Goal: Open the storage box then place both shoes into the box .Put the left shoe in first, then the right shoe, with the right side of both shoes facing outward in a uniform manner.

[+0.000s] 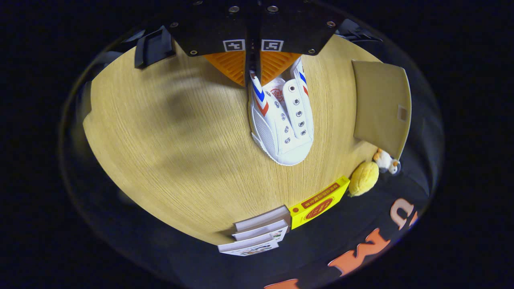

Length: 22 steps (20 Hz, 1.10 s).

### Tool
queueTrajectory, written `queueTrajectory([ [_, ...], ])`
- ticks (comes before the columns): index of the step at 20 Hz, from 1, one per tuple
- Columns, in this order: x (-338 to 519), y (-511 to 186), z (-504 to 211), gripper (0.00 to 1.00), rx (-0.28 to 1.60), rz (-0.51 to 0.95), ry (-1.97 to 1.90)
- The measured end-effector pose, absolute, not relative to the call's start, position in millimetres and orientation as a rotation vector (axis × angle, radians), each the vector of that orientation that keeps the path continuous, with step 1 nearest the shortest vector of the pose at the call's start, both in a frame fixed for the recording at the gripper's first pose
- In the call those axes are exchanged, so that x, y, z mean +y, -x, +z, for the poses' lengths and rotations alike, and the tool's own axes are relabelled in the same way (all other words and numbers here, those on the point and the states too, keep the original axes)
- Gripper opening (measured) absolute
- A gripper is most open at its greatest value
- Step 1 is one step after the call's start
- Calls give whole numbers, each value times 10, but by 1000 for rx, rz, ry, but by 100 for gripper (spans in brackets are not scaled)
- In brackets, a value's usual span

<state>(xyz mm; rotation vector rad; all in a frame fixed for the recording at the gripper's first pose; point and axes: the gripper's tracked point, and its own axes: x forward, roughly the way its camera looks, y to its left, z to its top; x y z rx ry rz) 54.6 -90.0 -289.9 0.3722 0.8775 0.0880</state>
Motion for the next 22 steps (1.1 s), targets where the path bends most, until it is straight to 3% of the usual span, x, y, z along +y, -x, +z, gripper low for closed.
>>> queueTrajectory([
  [10, -43, -478, -2082, 0, 727, 178, -473],
  [17, 1008, -300, -1279, 0, 623, 273, -485],
  [22, 1632, -212, -1091, 0, 605, 284, -438],
])
